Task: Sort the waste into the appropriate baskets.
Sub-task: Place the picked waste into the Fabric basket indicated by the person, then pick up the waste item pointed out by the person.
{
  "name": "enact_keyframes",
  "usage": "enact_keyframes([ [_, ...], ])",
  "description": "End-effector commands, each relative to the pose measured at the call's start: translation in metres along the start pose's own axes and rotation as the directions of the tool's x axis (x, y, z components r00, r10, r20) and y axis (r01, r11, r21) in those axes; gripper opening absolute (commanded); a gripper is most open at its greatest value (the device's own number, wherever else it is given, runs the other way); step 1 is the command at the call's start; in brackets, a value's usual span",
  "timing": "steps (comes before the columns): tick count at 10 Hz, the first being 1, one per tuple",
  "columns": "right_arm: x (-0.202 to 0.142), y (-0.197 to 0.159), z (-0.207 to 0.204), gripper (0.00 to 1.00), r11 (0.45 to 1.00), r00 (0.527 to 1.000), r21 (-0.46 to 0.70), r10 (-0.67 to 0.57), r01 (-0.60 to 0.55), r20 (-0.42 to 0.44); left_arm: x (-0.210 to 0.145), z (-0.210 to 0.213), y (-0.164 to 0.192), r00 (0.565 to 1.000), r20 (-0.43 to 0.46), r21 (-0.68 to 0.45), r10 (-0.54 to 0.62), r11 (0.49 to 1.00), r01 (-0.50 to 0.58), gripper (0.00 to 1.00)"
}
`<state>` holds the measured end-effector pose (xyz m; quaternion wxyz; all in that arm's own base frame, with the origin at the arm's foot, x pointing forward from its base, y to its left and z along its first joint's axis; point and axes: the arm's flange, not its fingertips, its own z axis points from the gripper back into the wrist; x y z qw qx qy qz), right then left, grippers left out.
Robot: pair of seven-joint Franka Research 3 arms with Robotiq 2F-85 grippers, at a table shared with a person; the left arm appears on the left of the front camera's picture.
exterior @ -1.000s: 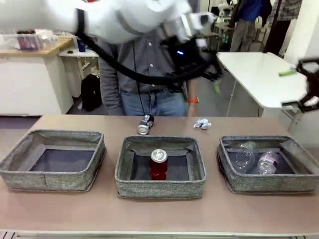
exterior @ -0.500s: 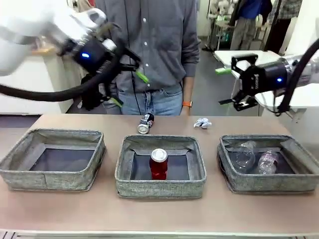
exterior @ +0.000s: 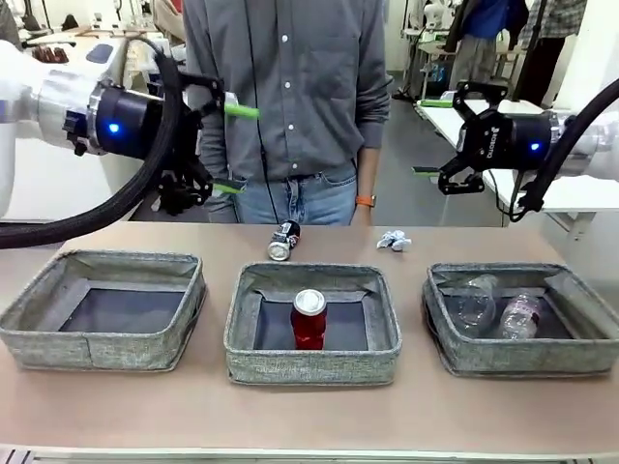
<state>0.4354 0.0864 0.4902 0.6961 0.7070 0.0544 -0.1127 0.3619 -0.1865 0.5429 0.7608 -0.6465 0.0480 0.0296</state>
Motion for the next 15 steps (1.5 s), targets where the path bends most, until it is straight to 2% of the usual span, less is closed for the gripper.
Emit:
enact_keyframes([
  [1,-0.0047,0.0023,-0.0044,1.0,1.0,0.999,0.008,0.003,-0.003,-0.045,0.0008,0.0003,-0.0062,0.999,0.053,0.129,0.011,0.991,-0.018,1.0],
  [15,-0.0047,0.0023,-0.0044,1.0,1.0,0.999,0.008,0.003,-0.003,-0.045,0.0008,0.0003,-0.0062,0.999,0.053,0.129,0.011,0.991,-0.018,1.0],
])
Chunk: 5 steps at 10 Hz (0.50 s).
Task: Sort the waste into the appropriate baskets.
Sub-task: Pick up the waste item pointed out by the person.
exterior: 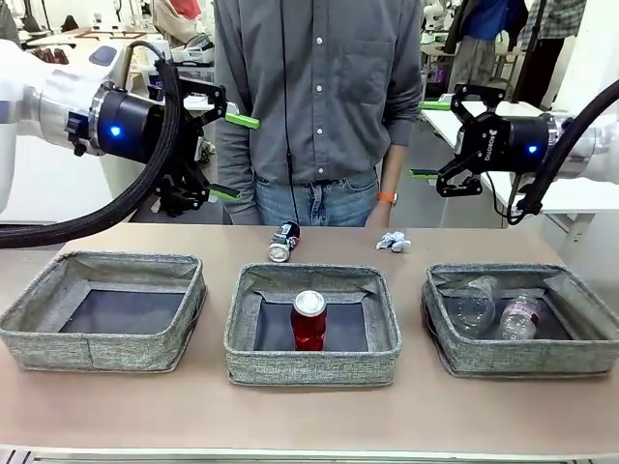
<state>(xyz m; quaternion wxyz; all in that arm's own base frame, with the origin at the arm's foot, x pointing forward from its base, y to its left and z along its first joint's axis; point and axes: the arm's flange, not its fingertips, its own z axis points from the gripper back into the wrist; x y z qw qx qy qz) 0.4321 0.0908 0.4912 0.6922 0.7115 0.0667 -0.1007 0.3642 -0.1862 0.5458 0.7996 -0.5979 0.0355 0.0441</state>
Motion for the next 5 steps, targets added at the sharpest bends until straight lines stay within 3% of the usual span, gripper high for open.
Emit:
enact_keyframes([
  [1,-0.0008,0.0022,-0.0004,1.0,1.0,1.0,0.0,0.004,-0.004,-0.01,-0.0012,-0.0001,-0.0032,1.0,0.008,0.008,0.007,1.0,-0.007,1.0],
  [5,-0.0008,0.0022,-0.0004,1.0,1.0,1.0,0.0,0.004,-0.004,-0.01,-0.0012,-0.0001,-0.0032,1.0,0.008,0.008,0.007,1.0,-0.007,1.0],
])
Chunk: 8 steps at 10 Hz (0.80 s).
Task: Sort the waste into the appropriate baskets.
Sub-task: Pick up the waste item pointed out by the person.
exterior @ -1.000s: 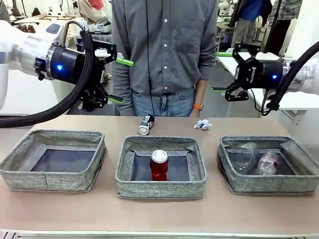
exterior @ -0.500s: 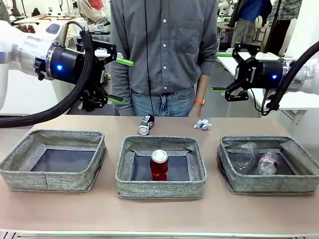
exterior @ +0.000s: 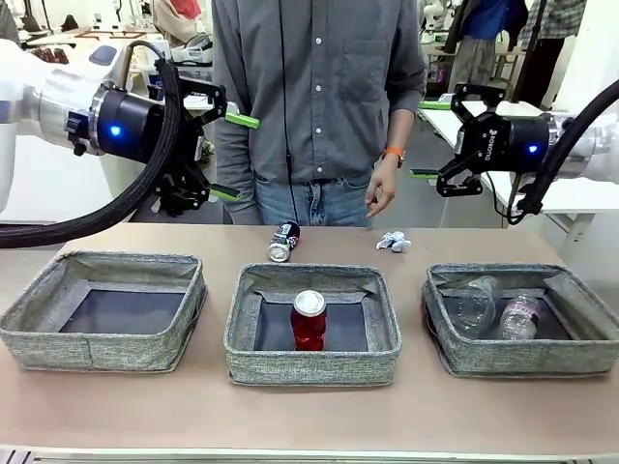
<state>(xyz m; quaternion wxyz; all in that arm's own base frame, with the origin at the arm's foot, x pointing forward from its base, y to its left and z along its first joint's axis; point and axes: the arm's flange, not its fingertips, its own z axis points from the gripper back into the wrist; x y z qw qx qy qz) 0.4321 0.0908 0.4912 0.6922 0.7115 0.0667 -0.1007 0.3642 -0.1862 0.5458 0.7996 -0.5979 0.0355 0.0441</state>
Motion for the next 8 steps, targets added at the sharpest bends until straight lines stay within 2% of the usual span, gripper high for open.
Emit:
enact_keyframes([
  [1,-0.0008,0.0022,-0.0003,1.0,1.0,1.0,0.0,0.004,-0.004,-0.01,-0.0012,-0.0001,-0.0032,1.0,0.008,0.008,0.007,1.0,-0.007,1.0],
  [8,-0.0008,0.0022,-0.0003,1.0,1.0,1.0,0.0,0.004,-0.004,-0.01,-0.0012,-0.0001,-0.0032,1.0,0.008,0.008,0.007,1.0,-0.007,1.0],
])
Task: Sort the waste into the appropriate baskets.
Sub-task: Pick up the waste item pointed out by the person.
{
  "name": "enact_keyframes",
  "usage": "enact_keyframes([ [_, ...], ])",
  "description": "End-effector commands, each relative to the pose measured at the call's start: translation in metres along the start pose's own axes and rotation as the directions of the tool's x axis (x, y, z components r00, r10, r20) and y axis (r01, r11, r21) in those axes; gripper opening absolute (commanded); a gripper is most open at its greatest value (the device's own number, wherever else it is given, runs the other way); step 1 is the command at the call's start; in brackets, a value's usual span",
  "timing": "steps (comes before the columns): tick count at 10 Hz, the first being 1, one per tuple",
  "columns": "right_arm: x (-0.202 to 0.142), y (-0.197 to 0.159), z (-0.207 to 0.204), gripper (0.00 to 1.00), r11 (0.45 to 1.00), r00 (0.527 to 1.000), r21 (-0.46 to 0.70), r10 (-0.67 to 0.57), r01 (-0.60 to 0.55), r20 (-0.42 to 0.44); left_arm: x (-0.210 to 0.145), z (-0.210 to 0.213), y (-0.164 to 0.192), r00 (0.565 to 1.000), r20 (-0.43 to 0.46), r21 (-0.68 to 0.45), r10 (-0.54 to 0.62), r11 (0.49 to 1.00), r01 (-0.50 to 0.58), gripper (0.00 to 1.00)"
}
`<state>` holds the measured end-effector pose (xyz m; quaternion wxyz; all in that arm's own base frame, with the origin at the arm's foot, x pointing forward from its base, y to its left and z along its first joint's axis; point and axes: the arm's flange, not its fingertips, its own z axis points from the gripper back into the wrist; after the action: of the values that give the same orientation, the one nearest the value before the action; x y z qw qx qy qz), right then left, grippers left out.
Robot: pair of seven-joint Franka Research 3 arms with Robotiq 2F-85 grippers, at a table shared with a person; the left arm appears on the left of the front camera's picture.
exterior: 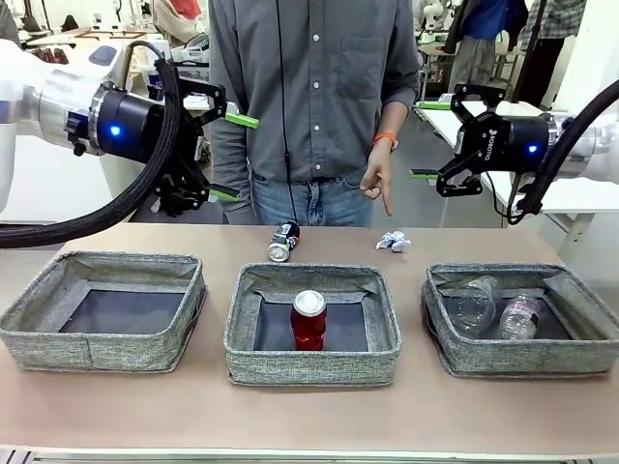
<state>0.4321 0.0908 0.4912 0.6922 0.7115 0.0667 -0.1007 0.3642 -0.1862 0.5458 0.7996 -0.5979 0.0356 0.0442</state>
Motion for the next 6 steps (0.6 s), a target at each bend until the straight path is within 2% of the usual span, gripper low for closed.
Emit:
enact_keyframes([
  [1,-0.001,0.002,0.0,1.0,1.0,1.0,0.0,0.004,-0.004,-0.01,-0.001,0.0,-0.003,1.0,0.008,0.008,0.007,1.0,-0.007,1.0],
  [5,0.0,0.0,0.0,1.0,1.0,1.0,0.0,0.0,0.0,0.0,-0.001,0.0,-0.003,1.0,0.008,0.008,0.007,1.0,-0.007,1.0],
  [6,0.01,-0.003,-0.004,1.0,0.979,0.994,-0.191,0.082,-0.066,0.075,0.0,0.0,0.0,1.0,0.0,0.0,0.0,1.0,0.0,1.0],
])
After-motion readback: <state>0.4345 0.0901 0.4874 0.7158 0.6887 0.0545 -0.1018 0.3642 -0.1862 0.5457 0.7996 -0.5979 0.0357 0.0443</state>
